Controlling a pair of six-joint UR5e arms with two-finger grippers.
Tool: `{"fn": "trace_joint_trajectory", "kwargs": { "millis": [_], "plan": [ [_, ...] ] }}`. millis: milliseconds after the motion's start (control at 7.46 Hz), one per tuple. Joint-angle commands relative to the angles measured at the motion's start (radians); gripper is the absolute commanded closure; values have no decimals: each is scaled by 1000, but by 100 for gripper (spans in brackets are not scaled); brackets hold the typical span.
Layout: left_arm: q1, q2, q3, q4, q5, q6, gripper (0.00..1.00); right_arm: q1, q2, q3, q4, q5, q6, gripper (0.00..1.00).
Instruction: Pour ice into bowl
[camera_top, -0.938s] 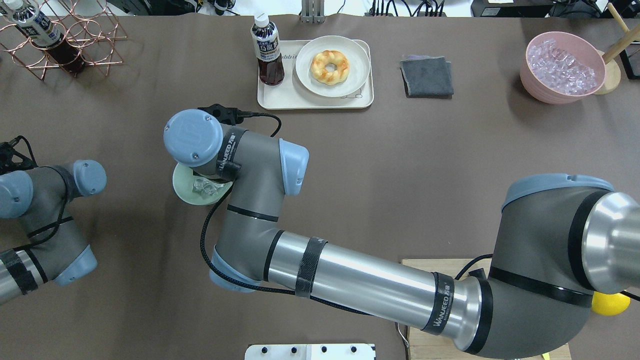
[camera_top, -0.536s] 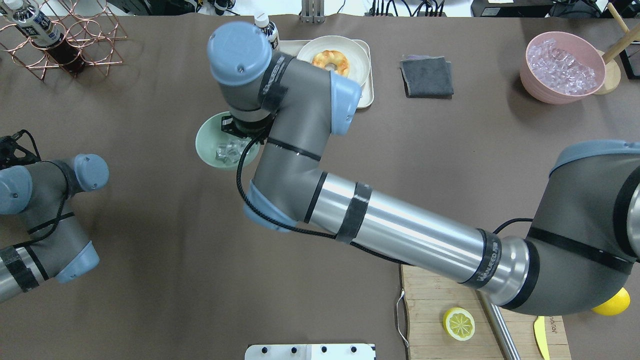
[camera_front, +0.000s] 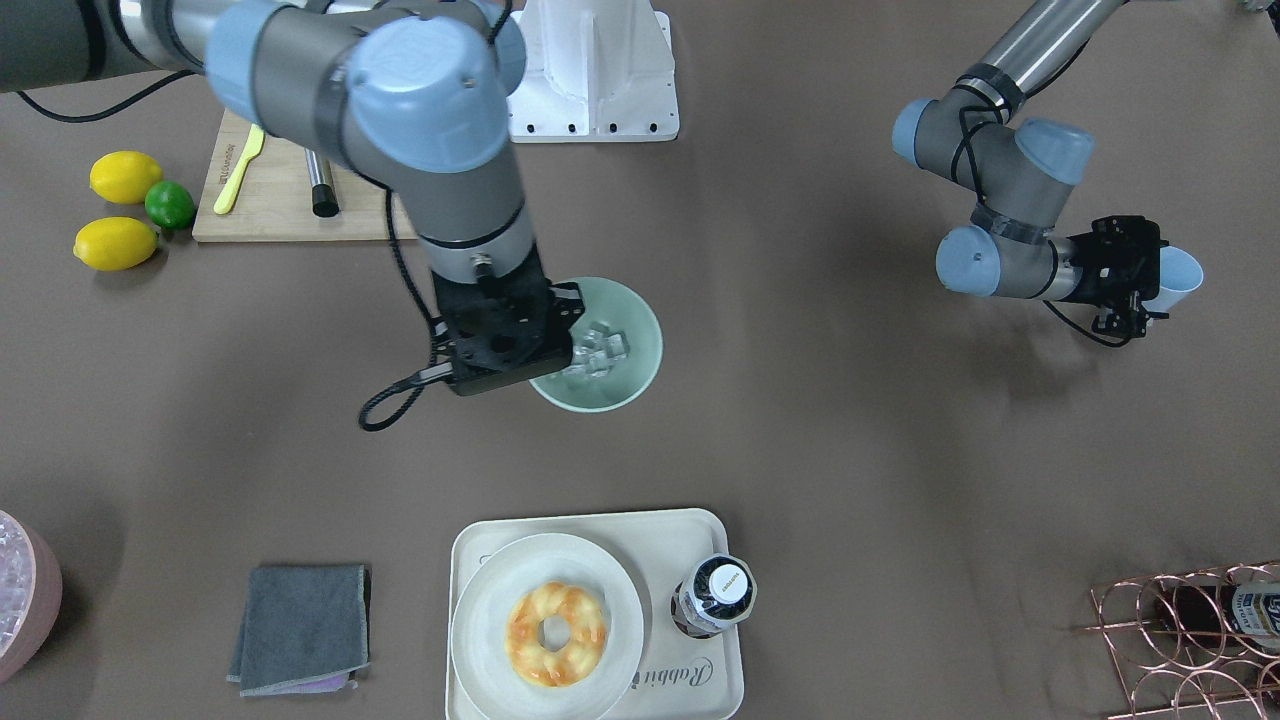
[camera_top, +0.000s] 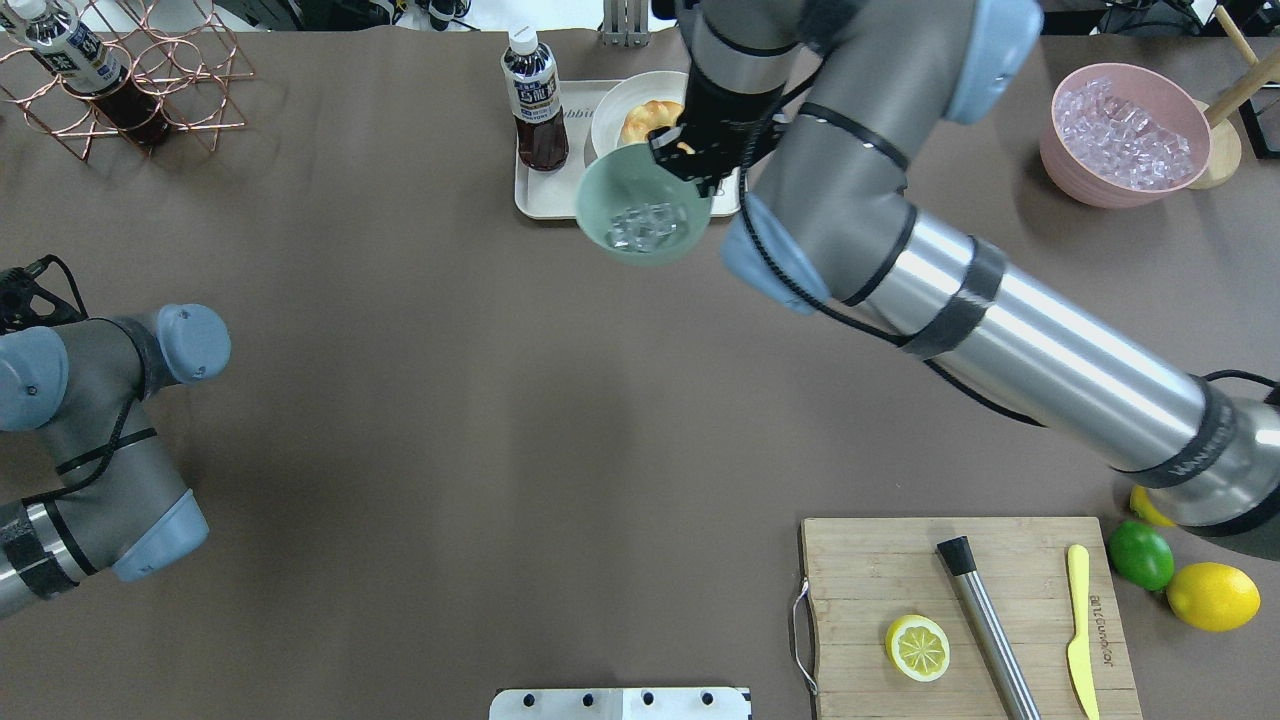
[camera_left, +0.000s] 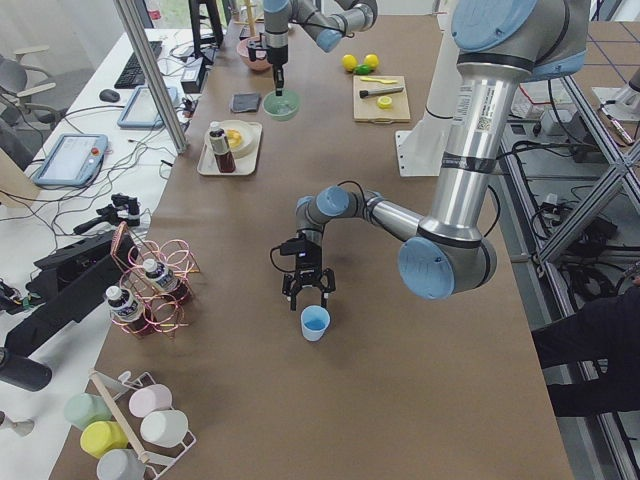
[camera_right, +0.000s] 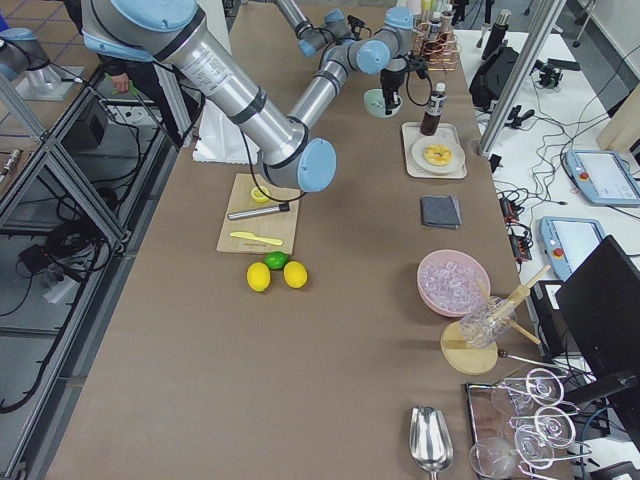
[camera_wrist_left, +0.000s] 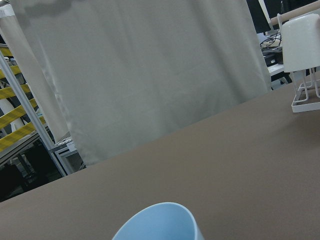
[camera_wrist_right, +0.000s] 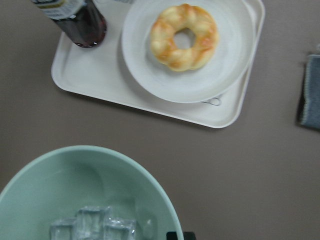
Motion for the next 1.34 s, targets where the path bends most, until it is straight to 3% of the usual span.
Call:
{"fn": "trace_joint_trajectory", "kwargs": {
  "millis": [0, 268, 402, 670, 804, 938, 1206],
  "plan": [
    [34, -11, -220, 194, -54, 4, 3, 197, -265, 146, -10, 170, -262, 100],
    [46, -34, -327, 224, -59, 81, 3, 335, -411, 193, -10, 222, -287, 100],
    [5, -95, -347, 222, -68, 217, 3, 401, -513, 209, -4, 223, -397, 100],
    [-200, -206, -347, 212, -155, 540, 3, 507, -672, 205, 1, 217, -625, 100],
    [-284, -203, -345, 142, -160, 641, 3, 526, -732, 208, 2, 217, -682, 100],
    [-379, -193, -339, 33, -213, 769, 3, 534, -805, 206, 81, 217, -685, 100],
    [-554, -119, -335, -168, -394, 1023, 3, 552, -896, 101, 305, 219, -685, 100]
  ]
}}
